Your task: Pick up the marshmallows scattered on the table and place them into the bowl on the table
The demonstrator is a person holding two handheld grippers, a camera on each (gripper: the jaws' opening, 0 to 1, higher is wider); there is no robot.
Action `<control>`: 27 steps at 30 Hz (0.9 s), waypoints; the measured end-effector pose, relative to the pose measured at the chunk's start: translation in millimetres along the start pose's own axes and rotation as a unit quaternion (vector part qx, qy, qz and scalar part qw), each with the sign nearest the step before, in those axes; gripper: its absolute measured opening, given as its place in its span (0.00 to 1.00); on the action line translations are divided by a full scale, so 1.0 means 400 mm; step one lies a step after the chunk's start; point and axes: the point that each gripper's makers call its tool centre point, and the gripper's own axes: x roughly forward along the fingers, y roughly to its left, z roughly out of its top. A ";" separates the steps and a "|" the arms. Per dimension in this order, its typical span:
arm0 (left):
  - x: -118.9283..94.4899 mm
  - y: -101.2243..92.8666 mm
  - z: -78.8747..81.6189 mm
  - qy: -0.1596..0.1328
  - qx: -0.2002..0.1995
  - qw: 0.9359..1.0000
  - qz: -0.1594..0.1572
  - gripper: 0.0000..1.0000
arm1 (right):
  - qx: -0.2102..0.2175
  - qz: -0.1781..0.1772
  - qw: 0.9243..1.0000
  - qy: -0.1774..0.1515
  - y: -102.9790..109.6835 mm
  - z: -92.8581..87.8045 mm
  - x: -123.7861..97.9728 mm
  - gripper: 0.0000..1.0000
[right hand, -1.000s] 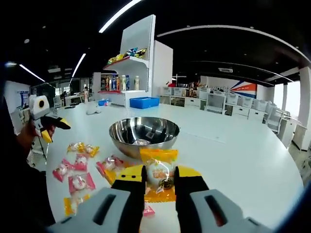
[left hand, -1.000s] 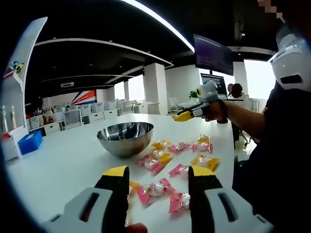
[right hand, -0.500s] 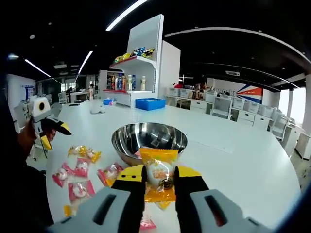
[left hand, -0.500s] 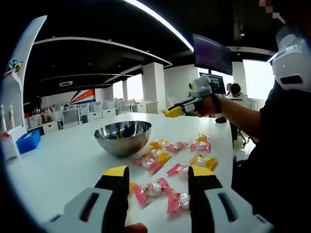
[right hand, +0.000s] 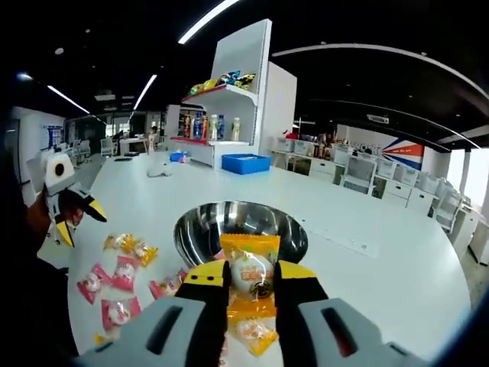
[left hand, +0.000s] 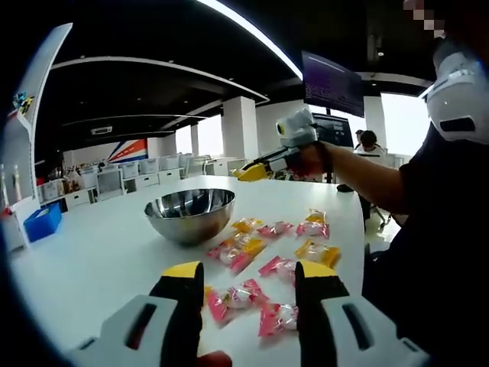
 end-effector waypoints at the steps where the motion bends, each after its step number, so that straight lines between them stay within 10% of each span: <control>1: 0.001 -0.001 0.000 0.000 0.000 1.000 -0.001 0.48 | 0.000 0.001 1.000 0.001 0.000 0.001 0.004 0.23; 27: 0.011 -0.017 -0.005 0.001 -0.004 1.000 -0.010 0.48 | -0.022 0.026 0.999 0.035 0.010 0.028 0.144 0.23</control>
